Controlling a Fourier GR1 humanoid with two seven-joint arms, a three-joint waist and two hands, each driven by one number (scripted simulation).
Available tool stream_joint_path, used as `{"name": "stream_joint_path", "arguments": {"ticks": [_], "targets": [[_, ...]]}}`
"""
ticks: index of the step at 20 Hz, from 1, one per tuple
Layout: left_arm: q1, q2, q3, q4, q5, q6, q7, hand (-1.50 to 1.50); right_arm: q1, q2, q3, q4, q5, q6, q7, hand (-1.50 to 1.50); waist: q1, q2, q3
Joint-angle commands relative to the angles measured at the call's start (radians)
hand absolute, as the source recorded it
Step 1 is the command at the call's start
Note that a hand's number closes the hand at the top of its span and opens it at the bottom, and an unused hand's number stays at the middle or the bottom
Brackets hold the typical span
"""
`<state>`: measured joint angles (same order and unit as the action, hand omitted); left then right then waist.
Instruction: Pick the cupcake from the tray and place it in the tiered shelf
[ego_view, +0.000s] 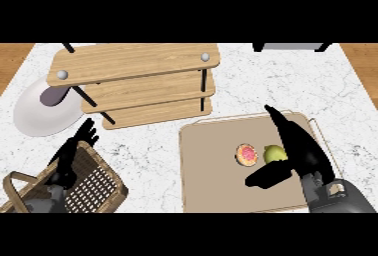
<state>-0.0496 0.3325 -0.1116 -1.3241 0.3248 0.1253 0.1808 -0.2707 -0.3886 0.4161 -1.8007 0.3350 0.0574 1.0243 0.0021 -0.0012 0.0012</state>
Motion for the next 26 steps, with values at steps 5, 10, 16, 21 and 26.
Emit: {"name": "stream_joint_path", "arguments": {"ticks": [5,10,16,21,26], "targets": [[0.021,0.001,0.041,0.051,-0.018,-0.049,-0.004,0.00,0.044,0.138,0.069,0.066,0.172,-0.041,0.024,-1.50,0.000,0.001,-0.001],[-0.077,-0.025,0.061,0.066,-0.042,-0.030,0.065,0.00,0.025,0.161,0.011,0.138,0.206,0.018,0.003,-1.50,-0.003,0.001,-0.001],[-0.024,-0.051,0.061,0.060,-0.066,-0.038,0.039,0.00,-0.006,0.200,-0.017,0.236,0.293,0.007,-0.028,-1.50,0.000,0.001,-0.001],[-0.051,-0.053,0.094,0.096,-0.073,-0.075,0.020,0.00,0.056,0.212,-0.032,0.212,0.332,-0.014,-0.110,-1.50,-0.005,0.001,-0.001],[0.005,-0.076,0.064,0.019,-0.103,-0.046,0.057,0.00,0.099,0.195,-0.086,0.333,0.327,-0.079,-0.300,-1.50,-0.002,0.001,-0.001]]}}
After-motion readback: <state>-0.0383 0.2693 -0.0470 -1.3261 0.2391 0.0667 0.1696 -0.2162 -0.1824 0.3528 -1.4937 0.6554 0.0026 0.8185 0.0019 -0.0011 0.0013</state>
